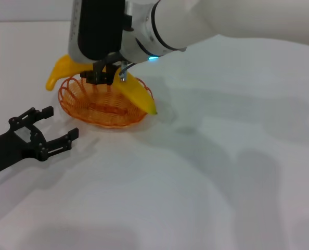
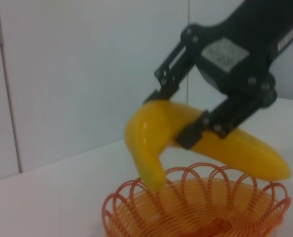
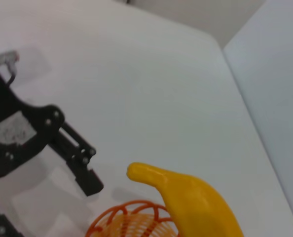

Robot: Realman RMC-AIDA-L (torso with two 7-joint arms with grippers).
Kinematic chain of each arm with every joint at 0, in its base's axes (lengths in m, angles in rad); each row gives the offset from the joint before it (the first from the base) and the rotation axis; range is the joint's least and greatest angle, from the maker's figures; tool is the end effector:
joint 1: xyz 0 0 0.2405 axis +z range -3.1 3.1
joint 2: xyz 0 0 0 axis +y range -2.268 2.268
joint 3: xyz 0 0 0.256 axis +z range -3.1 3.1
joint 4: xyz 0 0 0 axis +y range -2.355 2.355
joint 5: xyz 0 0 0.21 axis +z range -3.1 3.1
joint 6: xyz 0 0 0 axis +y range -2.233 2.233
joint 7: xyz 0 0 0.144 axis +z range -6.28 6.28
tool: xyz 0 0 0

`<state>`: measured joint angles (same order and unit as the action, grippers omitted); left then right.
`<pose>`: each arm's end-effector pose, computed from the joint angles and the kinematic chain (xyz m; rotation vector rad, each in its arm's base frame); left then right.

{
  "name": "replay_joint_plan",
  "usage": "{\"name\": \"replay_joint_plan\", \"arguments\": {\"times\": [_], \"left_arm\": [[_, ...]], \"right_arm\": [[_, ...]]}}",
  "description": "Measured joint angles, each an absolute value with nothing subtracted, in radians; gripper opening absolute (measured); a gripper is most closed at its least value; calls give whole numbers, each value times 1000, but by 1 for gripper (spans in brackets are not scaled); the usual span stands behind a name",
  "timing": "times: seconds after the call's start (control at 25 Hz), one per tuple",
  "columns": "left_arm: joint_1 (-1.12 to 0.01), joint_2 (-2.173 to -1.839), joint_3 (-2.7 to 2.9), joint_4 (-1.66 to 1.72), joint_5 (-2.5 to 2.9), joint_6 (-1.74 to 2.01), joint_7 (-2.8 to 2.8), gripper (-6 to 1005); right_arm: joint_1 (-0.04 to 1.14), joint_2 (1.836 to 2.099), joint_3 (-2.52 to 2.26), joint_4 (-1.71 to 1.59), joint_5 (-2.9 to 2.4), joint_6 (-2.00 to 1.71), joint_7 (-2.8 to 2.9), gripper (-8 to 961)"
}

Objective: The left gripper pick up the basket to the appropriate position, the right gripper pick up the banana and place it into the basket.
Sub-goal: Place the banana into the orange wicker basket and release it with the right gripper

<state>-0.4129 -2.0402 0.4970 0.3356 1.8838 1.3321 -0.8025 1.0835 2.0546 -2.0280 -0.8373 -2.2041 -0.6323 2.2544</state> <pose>-0.3426 0.2985 -0.0114 -2.3747 -0.4858 -0.5810 0.0401 0.4106 -0.1335 -2.6785 -0.2695 -0.2035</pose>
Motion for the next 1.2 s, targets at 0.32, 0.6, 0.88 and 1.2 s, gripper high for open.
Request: {"name": "replay_joint_plan", "arguments": {"times": [0.32,0.6,0.88,1.2], "left_arm": [[-415,-2040,498,336,1884,1330,-805,893],[-418,-2040,506,335,1884,1330,-806,894],[-419,-2040,506,334,1884,1330,-806,894],[-419,-2040,506,334,1884,1330,-807,893]], "right_arm": [[1093,2056,-2054,-819,-2206,-623,2259,607],[1089,2057,-2073,-810,-2205,-595,2260,620],[1088,2057,-2077,-810,-2204,-583,2256,633],[1086,2059,-2101,-811,-2204,-555,2258,648]]}}
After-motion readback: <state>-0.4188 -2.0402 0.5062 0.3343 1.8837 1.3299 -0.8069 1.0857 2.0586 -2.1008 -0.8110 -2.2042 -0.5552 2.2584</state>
